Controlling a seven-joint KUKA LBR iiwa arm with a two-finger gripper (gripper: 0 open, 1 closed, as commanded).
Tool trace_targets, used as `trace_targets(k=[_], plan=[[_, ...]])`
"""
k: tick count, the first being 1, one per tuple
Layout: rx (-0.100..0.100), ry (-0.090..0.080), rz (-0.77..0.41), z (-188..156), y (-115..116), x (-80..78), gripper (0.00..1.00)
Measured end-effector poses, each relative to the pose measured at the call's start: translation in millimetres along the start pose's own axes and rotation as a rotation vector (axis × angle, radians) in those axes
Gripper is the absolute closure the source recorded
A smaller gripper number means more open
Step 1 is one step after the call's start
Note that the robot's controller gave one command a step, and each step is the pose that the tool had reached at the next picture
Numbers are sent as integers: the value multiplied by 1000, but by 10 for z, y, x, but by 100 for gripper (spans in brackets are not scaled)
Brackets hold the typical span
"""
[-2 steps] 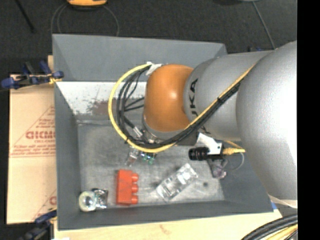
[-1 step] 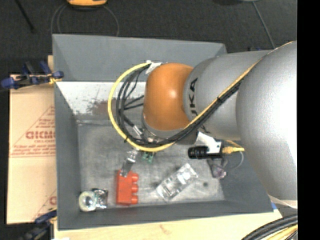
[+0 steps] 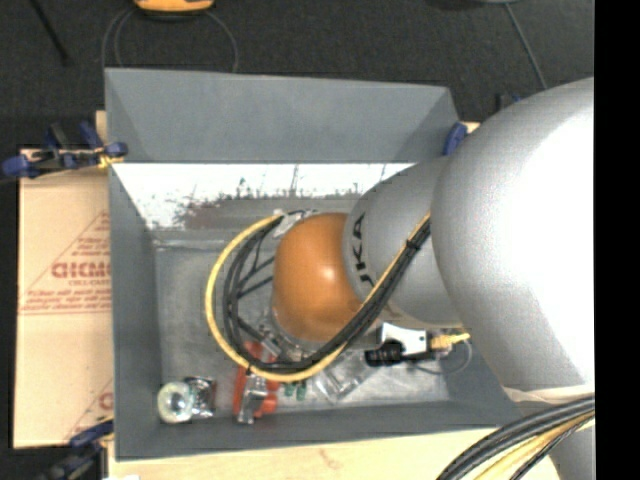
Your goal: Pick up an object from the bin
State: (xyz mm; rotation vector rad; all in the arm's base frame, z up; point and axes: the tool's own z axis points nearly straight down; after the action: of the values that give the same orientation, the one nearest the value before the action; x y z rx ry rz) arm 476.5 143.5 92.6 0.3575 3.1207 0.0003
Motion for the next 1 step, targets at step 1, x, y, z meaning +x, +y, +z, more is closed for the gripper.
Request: trace_targets(k=[1], plan=[[-23, -34, -204, 111, -107, -125, 0]])
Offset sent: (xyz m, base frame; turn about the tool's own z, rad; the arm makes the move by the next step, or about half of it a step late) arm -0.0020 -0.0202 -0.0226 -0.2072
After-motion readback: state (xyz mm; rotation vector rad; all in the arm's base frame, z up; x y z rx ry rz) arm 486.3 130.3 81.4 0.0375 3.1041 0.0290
